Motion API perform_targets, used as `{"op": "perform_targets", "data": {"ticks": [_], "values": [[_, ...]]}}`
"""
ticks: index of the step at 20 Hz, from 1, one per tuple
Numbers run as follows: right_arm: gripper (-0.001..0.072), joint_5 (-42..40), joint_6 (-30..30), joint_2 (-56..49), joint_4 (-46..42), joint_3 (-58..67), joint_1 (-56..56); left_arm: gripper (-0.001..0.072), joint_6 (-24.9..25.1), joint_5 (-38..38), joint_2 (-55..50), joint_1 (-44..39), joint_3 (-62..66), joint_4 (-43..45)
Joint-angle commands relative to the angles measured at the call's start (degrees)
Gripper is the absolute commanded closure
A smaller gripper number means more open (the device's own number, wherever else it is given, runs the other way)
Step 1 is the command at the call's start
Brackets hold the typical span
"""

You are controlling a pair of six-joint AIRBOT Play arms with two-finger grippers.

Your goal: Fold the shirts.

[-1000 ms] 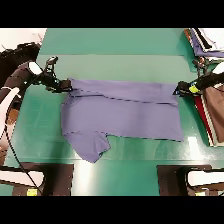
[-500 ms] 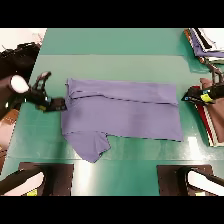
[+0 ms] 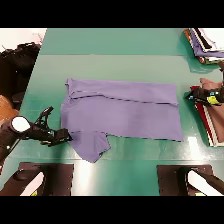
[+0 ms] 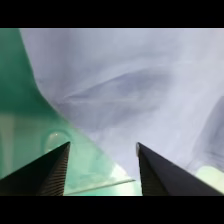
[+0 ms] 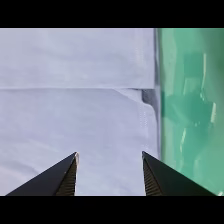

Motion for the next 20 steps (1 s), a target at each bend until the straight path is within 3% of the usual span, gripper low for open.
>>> {"op": "perform_targets", "data": {"ticks": [1,7,8,9,12,17,20], "values": [[0.0261,-0.2,0.0,0.4,1.2,-0.1,0.0,0.0224,-0.2,4.8,1.0,0.0,-4.2,-4.8],[0.0262,1.0,0.0,0.4,1.2,-0.1,0.0,0.0226,1.2,10.3,1.0,0.0,-5.9,-9.1],[0.0262,1.9,0.0,0.4,1.1,-0.1,0.0,0.0390,1.3,10.4,1.0,0.0,-5.6,-9.4],[0.0262,2.9,0.0,0.4,0.4,-0.1,-0.2,0.0680,2.1,10.4,1.0,0.0,-5.1,-9.4],[0.0261,6.8,-1.1,1.2,-1.2,-2.3,-3.4,0.0677,3.5,7.4,1.0,0.0,-1.6,-8.3],[0.0259,10.5,-1.6,4.8,-2.3,-19.5,-17.7,0.0677,5.7,4.9,1.3,0.0,5.0,-8.5],[0.0261,11.0,-2.6,2.6,1.4,-26.9,-22.8,0.0677,5.7,5.1,1.3,0.0,5.6,-8.7]]}}
